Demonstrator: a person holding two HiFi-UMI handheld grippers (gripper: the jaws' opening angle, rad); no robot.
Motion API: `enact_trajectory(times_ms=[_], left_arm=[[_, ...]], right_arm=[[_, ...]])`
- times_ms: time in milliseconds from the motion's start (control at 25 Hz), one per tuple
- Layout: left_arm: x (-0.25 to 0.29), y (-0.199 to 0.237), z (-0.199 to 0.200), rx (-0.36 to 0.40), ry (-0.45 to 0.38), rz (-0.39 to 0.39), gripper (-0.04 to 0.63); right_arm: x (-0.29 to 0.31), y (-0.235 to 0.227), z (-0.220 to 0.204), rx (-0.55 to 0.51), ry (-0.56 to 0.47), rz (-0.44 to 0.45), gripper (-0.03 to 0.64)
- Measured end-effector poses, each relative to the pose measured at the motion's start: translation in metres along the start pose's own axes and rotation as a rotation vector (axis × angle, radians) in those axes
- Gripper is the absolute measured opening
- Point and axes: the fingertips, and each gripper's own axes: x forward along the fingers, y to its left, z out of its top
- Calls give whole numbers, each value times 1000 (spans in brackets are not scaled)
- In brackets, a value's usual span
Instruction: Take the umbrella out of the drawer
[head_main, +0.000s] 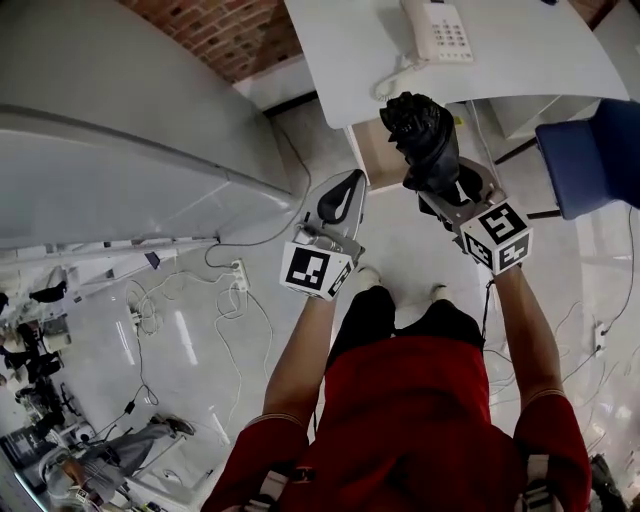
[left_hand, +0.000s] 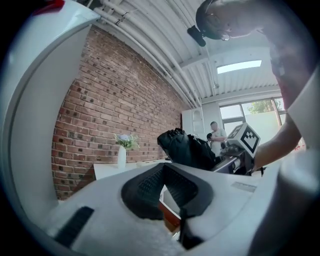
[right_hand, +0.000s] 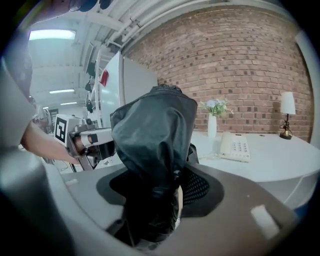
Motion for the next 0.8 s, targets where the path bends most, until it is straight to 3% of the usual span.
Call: enact_trajectory(times_ms=[360,600,800], left_arm=[[3,-110,59,27,-79,148,-2],[1,-179,82,57,-104,118,-2],[-14,-196,94,65,-120,77,-2]], right_arm=[[-122,-12,31,-46,-168,137,262],[-188,-5,42,-54,-258,170,262],[-209,16,52,-41,-338,168,264]])
